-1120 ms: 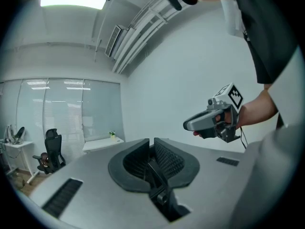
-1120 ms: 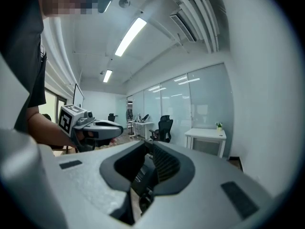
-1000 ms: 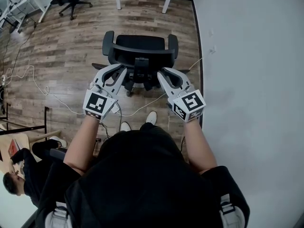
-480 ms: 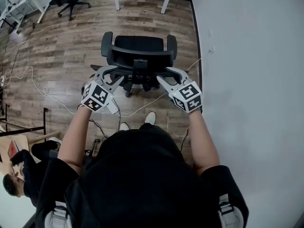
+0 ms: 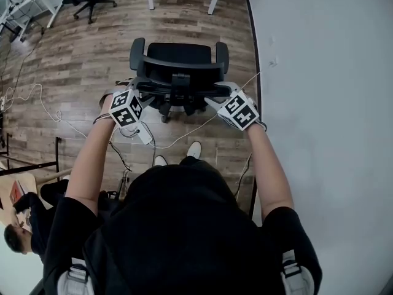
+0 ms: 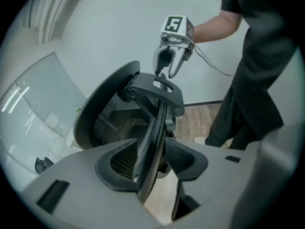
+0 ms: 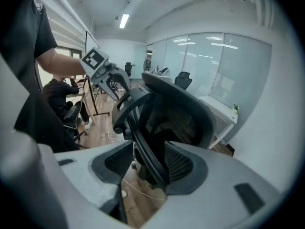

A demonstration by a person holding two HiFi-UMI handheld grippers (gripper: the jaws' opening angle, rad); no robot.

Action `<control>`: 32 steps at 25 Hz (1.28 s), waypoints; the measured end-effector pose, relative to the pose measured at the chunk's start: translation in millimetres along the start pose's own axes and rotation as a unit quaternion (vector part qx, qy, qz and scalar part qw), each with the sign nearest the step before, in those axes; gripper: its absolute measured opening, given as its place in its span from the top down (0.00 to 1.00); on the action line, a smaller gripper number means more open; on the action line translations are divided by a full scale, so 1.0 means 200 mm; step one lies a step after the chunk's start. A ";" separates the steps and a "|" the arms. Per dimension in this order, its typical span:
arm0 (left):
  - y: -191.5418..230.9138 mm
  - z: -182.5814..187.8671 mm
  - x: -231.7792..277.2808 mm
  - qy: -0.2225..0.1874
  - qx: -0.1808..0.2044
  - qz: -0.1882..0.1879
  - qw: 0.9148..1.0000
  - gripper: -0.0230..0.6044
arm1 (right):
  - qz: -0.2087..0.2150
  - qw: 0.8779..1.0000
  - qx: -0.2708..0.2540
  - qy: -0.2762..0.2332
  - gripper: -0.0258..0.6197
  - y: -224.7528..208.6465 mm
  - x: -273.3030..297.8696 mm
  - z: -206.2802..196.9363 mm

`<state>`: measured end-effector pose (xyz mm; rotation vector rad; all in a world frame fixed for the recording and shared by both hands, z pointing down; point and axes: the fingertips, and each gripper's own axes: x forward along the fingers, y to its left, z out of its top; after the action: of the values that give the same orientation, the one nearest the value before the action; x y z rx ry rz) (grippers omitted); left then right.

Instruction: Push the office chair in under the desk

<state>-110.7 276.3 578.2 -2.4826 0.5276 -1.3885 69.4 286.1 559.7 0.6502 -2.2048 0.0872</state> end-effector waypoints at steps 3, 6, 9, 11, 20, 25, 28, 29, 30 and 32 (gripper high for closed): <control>-0.02 -0.04 0.06 0.036 0.034 -0.025 0.998 0.66 | 0.008 0.997 -0.060 0.051 0.66 0.00 0.06 -0.04; -0.04 -0.07 0.11 0.060 0.060 -0.047 0.995 0.65 | 0.012 0.989 -0.116 0.096 0.66 0.00 0.12 -0.09; -0.07 -0.09 0.16 0.081 0.079 -0.062 0.992 0.65 | 0.021 0.974 -0.169 0.148 0.67 0.00 0.18 -0.18; -0.09 -0.09 0.19 0.088 0.085 -0.072 0.990 0.65 | 0.025 0.965 -0.196 0.171 0.67 0.01 0.21 -0.21; -0.13 -0.13 0.31 0.117 0.117 -0.091 0.982 0.66 | 0.024 0.941 -0.265 0.210 0.72 0.01 0.30 -0.26; -0.10 -0.13 0.33 0.115 0.125 -0.072 0.983 0.75 | 0.019 0.932 -0.289 0.217 0.78 0.01 0.33 -0.28; -0.10 -0.13 0.33 0.110 0.130 -0.062 0.983 0.80 | 0.022 0.933 -0.285 0.218 0.79 0.01 0.33 -0.28; -0.10 -0.13 0.34 0.109 0.132 -0.059 0.983 0.81 | 0.023 0.934 -0.283 0.218 0.79 0.01 0.34 -0.28; -0.10 -0.13 0.34 0.108 0.134 -0.057 0.983 0.81 | 0.022 0.934 -0.282 0.219 0.79 0.01 0.34 -0.28; -0.09 -0.14 0.35 0.105 0.137 -0.052 0.984 0.82 | 0.021 0.934 -0.279 0.220 0.79 0.01 0.34 -0.28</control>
<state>-97.4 262.4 652.3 -2.1868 0.2276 -1.6520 71.2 273.1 647.1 0.2309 -1.6902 -0.3340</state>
